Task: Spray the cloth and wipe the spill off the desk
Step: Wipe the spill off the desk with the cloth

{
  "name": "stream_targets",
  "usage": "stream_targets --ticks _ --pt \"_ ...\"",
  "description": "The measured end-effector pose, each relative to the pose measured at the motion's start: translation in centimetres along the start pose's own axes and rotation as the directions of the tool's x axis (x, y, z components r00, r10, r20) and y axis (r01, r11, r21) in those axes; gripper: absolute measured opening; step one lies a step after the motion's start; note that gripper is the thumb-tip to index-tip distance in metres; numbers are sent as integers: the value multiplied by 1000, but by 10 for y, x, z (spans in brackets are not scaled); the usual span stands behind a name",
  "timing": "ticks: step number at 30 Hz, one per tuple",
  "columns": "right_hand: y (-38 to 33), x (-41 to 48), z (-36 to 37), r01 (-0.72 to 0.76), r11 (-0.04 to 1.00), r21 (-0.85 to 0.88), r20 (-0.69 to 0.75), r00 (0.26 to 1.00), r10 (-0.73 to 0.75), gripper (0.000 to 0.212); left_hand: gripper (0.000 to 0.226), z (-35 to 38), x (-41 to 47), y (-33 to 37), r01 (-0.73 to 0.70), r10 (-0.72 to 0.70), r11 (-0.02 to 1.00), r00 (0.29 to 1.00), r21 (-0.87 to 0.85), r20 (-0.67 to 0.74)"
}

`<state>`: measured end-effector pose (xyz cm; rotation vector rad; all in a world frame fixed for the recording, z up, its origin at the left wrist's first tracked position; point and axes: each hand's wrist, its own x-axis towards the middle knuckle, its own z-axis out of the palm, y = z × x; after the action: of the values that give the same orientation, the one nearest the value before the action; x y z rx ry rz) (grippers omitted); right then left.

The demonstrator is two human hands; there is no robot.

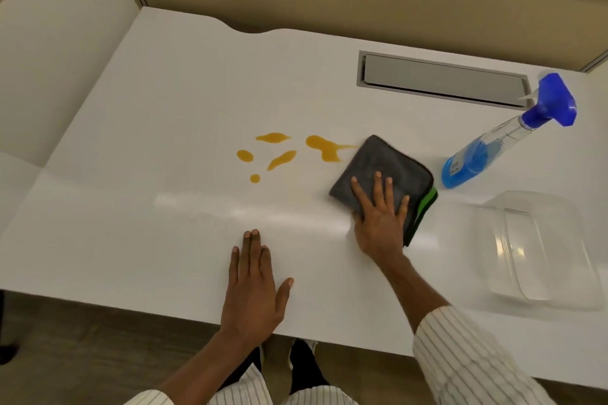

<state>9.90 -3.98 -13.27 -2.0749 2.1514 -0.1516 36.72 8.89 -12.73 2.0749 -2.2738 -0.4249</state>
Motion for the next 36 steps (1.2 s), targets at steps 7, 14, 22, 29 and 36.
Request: stream_targets --ticks 7,14,22,29,36 --pt "-33 -51 6 -66 997 33 6 998 66 66 82 -1 17 29 -122 122 992 992 -30 -22" --pt "5 24 -3 149 989 -20 56 987 -147 69 87 -2 37 47 -121 122 992 992 -24 46" --pt "-27 1 5 -30 999 26 -6 1000 30 68 84 1 36 46 -134 134 991 991 13 33" --pt "-7 72 -3 342 938 47 94 934 -345 60 83 2 35 48 -119 119 993 993 11 19" --pt "0 52 -4 -15 999 29 45 999 14 65 82 2 34 46 -122 123 992 992 -11 29"
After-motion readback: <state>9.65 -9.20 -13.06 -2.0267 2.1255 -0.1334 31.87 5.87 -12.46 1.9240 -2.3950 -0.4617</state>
